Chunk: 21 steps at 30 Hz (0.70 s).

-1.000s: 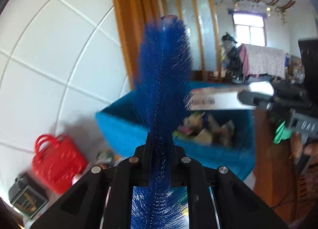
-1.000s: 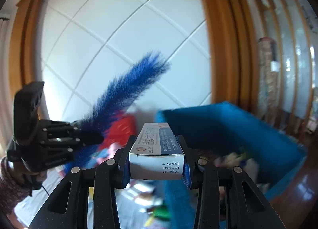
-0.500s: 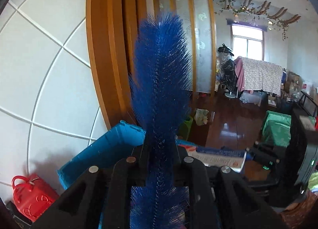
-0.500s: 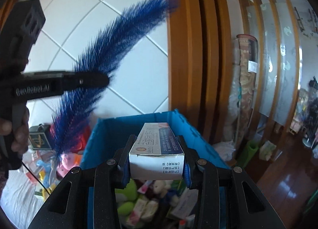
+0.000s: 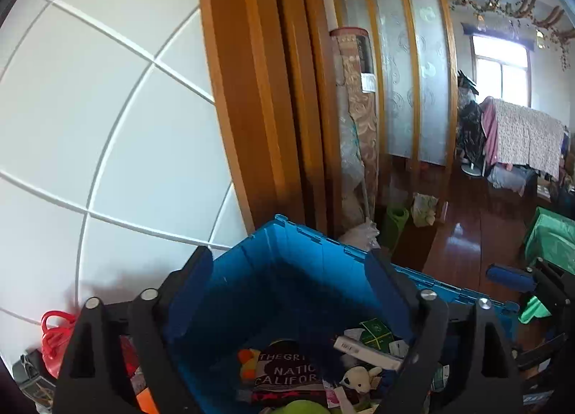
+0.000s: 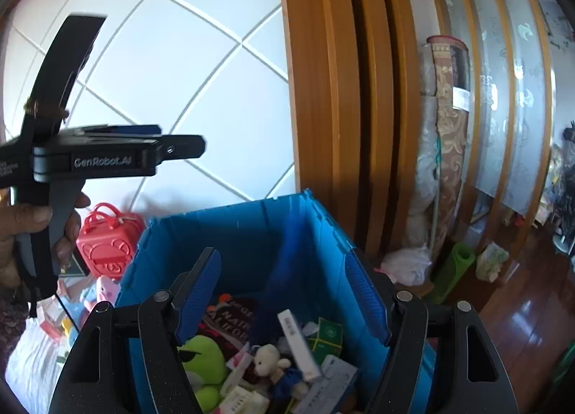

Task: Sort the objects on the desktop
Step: 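Carry both held items over the blue crate and open both tools, then bring both open tools back from the crate to the table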

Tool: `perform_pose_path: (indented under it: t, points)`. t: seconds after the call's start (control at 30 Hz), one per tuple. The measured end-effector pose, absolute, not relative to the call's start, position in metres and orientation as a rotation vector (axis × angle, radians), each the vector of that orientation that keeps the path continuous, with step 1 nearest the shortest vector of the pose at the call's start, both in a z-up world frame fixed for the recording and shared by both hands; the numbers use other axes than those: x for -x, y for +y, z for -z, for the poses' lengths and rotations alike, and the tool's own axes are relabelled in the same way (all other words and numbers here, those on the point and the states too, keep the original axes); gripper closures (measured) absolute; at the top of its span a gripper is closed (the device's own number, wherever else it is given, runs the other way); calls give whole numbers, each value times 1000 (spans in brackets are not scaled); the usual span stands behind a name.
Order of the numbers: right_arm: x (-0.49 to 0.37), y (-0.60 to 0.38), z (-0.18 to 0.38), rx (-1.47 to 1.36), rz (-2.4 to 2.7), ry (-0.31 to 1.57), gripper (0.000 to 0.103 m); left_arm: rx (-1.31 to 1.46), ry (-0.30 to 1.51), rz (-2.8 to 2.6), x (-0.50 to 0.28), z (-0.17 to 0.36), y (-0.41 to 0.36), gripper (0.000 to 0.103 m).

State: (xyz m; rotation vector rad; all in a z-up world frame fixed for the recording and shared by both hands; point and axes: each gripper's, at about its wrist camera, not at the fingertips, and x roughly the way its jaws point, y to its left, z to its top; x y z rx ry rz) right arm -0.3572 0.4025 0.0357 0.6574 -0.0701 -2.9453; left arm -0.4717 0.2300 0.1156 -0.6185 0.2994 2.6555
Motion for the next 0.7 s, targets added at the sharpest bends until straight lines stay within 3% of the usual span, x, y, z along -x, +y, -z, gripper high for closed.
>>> perform_pose_path:
  t: [0.13,0.4,0.7]
  points:
    - [335,400,-34,-613,2919,-124,27,521,318,-2733,425,-111,211,5]
    - [263,376,-29,-431,2885,-158,20,391,333,-2907,333,-90,144,2]
    - [203,293,-17,-323,2804,-37,8,376,271,-3151,231,-34,42,0]
